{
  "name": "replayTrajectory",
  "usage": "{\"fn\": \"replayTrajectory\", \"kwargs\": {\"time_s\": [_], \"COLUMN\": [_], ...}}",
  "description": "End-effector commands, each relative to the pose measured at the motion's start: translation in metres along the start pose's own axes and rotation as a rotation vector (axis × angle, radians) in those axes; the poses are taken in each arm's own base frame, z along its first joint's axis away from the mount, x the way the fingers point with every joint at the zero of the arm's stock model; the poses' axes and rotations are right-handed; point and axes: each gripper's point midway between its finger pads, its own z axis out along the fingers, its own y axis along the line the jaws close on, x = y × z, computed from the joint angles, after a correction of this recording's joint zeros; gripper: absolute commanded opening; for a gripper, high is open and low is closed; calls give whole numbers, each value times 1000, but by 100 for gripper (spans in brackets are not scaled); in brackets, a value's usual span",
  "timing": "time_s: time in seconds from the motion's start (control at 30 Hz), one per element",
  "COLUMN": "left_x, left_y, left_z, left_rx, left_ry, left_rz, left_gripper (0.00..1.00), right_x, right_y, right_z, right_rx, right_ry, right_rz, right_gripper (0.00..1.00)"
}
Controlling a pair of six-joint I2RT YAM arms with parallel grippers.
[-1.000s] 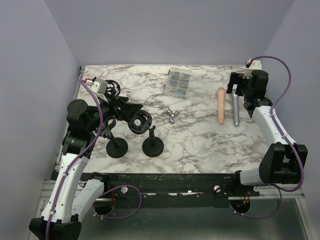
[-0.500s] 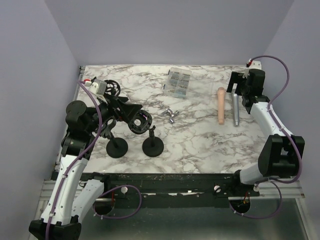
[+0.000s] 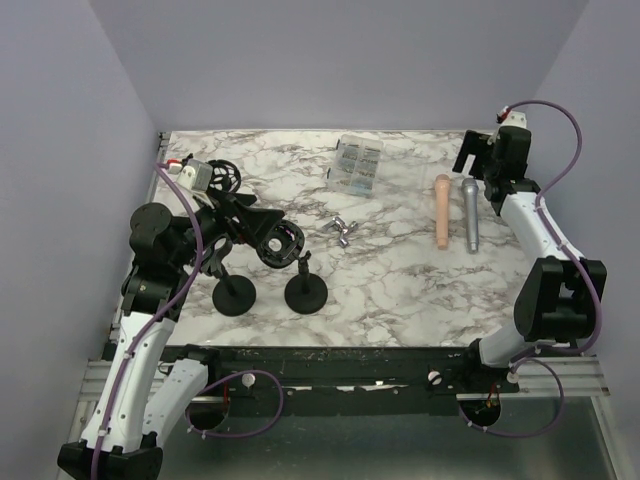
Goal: Remove the microphone from the stand
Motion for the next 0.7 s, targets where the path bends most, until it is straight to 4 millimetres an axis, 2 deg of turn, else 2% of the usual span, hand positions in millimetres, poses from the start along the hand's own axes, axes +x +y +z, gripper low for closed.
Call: {"fn": "replayTrajectory", "kwargs": {"time_s": [0.0, 0.1, 0.23, 0.3, 0.43, 0.57, 0.67], "left_x": [-7, -9, -13, -19, -30, -27, -24], "left_y": [-3, 1, 7, 12, 20, 39, 47], "left_z": [-5, -6, -9, -12, -22, -32, -43], "left_rx": [-1, -26, -66, -117, -222, -361, -430], "left_ry": [-24, -35, -51, -62, -83, -72, -80], "left_rz": [36, 53, 83, 97, 84, 25, 21], "left_gripper": [99, 99, 98, 98, 98, 97, 97], "right_x": [-22, -42, -52, -45, -34, -20, -12], "right_y": [49, 88, 118, 137, 190, 240, 276], "right_z": [-18, -37, -54, -61, -92, -118, -141], "right_rx": [-237, -433, -561, -590, -733, -809, -897], "right_ry": [-36, -59, -5, 64, 134, 159, 152], "right_rz": [187, 337, 490, 471, 352, 235, 219], "right_gripper": [100, 100, 100, 100, 100, 100, 100]}}
